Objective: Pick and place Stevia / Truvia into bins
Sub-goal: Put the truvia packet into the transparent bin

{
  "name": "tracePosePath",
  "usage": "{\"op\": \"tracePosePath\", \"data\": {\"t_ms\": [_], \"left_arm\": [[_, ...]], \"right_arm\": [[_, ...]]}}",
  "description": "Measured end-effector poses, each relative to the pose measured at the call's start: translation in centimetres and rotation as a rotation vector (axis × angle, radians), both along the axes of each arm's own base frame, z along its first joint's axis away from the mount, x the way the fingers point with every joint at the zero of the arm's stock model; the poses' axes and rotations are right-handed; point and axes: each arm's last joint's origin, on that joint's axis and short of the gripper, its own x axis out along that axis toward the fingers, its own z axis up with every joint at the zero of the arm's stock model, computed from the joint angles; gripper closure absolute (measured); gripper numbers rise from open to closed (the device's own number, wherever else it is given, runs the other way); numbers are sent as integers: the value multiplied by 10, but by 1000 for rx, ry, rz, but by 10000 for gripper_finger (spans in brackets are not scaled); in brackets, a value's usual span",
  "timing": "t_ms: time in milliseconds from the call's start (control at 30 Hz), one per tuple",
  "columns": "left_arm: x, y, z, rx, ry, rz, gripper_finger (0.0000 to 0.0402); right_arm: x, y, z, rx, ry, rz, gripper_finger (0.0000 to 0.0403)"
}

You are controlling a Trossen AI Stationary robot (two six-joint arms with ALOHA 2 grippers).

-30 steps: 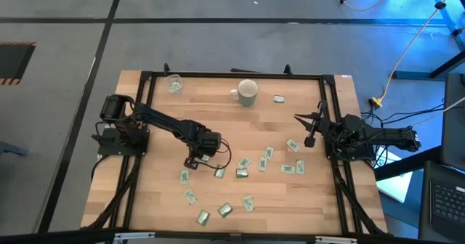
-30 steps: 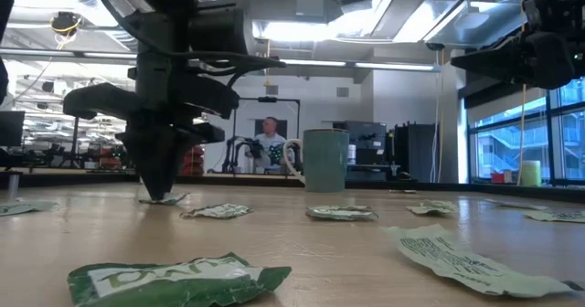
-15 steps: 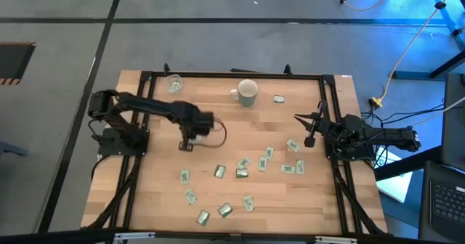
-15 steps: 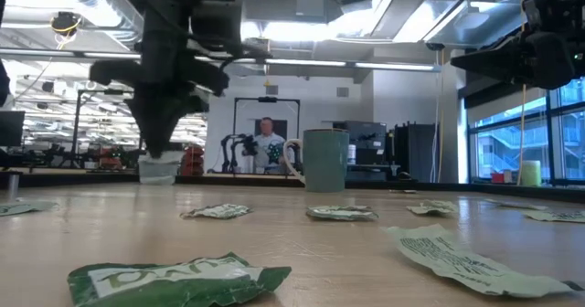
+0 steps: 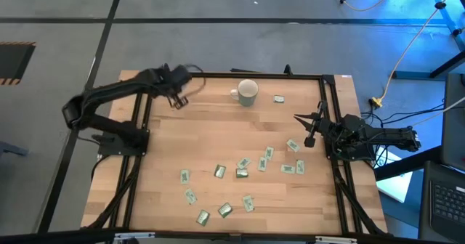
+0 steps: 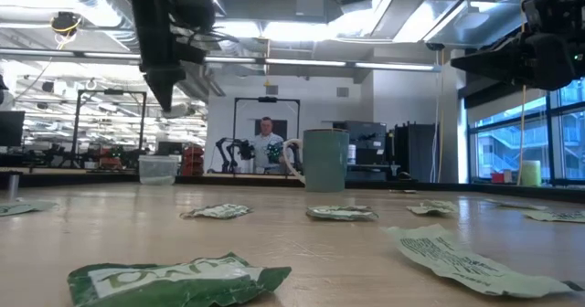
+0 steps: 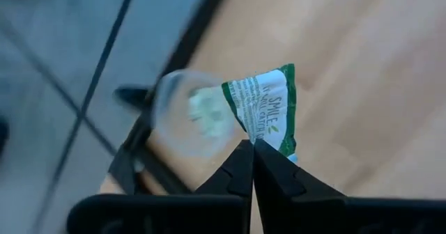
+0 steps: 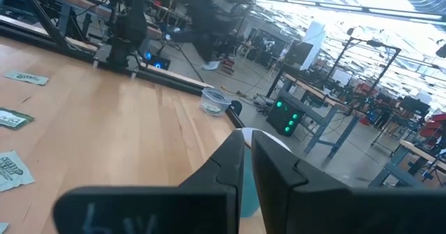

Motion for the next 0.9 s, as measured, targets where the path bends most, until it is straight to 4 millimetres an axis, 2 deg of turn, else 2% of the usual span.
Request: {"op": "tracePosePath", "data": {"t_ms": [133, 300, 533, 900], "left_arm": [[-19, 24, 0, 9, -44, 193, 398], [-31, 51, -8, 6, -71, 326, 398], [-33, 77, -33, -142, -118, 378, 398], [-25, 106, -80, -201, -53, 435, 398]], "right_arm": [[0, 0, 0, 0, 1, 0, 368], [0, 0, 0, -1, 1, 0, 368], [0, 0, 0, -2, 2, 0, 368], [0, 0, 0, -2, 5, 0, 368]]}}
